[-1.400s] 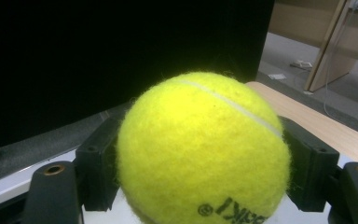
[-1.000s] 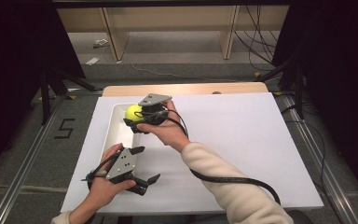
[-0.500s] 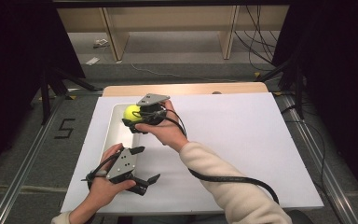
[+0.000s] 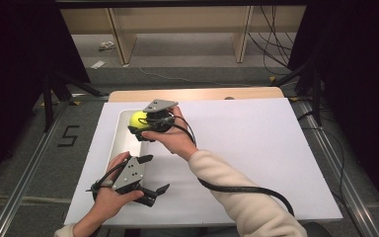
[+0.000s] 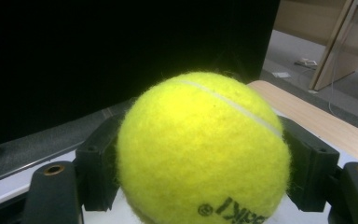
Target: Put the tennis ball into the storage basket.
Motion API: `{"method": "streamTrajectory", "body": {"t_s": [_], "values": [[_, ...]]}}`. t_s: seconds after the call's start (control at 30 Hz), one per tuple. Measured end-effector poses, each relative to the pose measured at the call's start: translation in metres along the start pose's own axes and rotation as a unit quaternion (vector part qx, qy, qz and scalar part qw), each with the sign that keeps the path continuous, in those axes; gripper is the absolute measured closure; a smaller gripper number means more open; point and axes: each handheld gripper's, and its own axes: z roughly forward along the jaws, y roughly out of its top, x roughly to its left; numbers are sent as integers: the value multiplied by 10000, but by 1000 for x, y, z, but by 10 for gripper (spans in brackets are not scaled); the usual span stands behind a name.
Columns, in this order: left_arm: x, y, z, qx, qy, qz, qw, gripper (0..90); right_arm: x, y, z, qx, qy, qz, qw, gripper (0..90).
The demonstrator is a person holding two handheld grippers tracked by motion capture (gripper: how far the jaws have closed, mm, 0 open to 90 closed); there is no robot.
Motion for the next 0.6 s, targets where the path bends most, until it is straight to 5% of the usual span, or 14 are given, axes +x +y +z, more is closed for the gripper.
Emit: {"method": "streamTrajectory", "body": {"t_s": [0.6], "values": [[-1, 1, 0, -2, 8, 15, 10000, 2, 1, 0, 5, 21, 50, 18, 10000, 265]]}}
